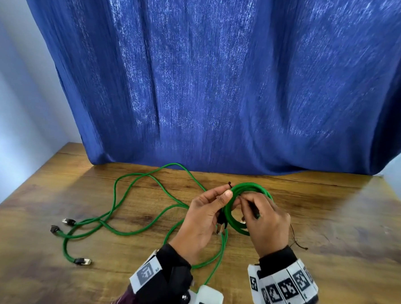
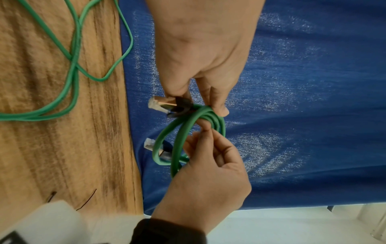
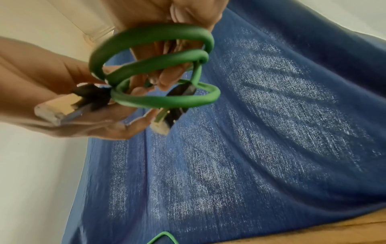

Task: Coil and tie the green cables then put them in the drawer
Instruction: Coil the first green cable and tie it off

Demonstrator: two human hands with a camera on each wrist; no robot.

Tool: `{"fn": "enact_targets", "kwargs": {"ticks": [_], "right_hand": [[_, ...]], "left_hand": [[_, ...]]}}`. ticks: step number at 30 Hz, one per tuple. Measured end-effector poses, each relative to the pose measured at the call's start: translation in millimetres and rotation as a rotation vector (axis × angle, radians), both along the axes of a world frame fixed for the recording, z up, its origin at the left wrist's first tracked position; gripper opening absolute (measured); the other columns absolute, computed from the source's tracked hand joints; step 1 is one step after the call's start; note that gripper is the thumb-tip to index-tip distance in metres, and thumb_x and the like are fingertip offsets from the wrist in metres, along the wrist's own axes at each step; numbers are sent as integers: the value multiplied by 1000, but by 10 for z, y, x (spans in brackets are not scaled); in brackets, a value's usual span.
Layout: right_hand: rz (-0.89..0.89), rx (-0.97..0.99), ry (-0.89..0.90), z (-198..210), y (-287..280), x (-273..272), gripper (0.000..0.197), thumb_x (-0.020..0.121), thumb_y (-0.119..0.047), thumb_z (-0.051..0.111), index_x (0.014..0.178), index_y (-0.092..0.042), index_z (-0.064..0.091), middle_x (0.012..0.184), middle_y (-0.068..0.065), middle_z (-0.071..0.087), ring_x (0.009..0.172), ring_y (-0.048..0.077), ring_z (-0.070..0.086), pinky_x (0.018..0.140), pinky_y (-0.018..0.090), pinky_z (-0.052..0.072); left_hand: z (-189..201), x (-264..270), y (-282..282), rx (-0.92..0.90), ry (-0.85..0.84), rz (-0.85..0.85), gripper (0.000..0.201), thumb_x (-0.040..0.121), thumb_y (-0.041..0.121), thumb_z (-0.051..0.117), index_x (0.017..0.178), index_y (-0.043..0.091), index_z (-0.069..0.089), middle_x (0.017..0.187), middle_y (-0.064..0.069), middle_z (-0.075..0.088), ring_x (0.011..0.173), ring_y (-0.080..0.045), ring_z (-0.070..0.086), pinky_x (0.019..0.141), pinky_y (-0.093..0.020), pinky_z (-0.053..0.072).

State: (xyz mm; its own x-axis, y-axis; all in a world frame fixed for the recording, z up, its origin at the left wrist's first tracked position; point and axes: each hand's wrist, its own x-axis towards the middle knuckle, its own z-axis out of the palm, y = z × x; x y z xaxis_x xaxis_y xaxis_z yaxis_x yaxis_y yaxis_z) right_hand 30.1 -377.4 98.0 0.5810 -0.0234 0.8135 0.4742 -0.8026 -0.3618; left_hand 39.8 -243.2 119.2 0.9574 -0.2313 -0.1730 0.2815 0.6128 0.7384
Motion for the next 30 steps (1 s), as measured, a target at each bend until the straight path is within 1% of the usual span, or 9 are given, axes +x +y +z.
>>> {"fn": "enact_targets", "kwargs": {"ticks": [4,7,10,12,16,19,24,27,30], "right_hand": [[-8,34,42,11,-13,-10,5,78,-13,70,79,-9,71,75,-1,71,60,7,63,59,13,47],[24,189,91,49,-9,-55,9,74,-7,76,80,-9,70,74,-3,70,61,2,62,58,13,49],[69,355,136,126,3,-98,10,74,-8,76,77,-14,68,72,-7,68,64,3,64,58,13,51],[89,428,169,169,2,-105,16,74,-7,76,79,-21,69,74,-9,69,65,3,65,60,14,51],[163,457,188,236,-4,-94,22,79,-3,71,88,-23,72,84,-9,69,76,5,66,69,19,52],[193,443,172,288,8,-86,21,81,-5,67,91,-23,70,89,-12,69,83,2,65,74,18,51],[177,485,181,321,38,-98,23,79,-8,71,97,-20,64,81,-12,70,76,-2,66,69,11,50],[148,510,169,339,47,-106,19,75,-10,75,85,-15,60,69,-14,67,70,-3,65,63,6,46],[146,407,131,337,45,-114,9,77,-12,75,79,-16,67,71,-15,66,65,-1,64,61,8,48]], "left_hand": [[15,5,-26,-4,35,21,18,85,1,56,98,4,68,80,-8,73,67,-13,69,65,-19,56],[47,15,-52,4,56,48,13,84,-1,57,88,3,69,75,-8,73,63,-13,69,62,-19,56],[34,35,-62,13,108,123,14,84,-1,59,76,3,70,74,-9,71,61,-16,68,60,-21,57],[35,32,-67,28,114,139,15,84,-1,59,73,3,69,74,-9,71,61,-16,68,61,-22,58],[85,10,-103,77,85,141,18,85,-2,58,72,4,70,69,-7,71,58,-16,67,62,-23,57],[130,-1,-140,90,63,139,17,85,-2,58,73,3,69,67,-7,70,56,-15,66,60,-22,57],[208,-47,-166,135,-16,157,11,85,-4,58,82,-4,68,68,-9,71,59,-13,67,59,-21,57],[232,-62,-181,184,-36,175,11,84,-3,59,83,-3,70,68,-11,71,60,-15,67,61,-22,57],[255,-64,-192,199,-32,188,12,84,-5,59,81,-3,70,70,-13,71,62,-18,68,63,-24,58]]}}
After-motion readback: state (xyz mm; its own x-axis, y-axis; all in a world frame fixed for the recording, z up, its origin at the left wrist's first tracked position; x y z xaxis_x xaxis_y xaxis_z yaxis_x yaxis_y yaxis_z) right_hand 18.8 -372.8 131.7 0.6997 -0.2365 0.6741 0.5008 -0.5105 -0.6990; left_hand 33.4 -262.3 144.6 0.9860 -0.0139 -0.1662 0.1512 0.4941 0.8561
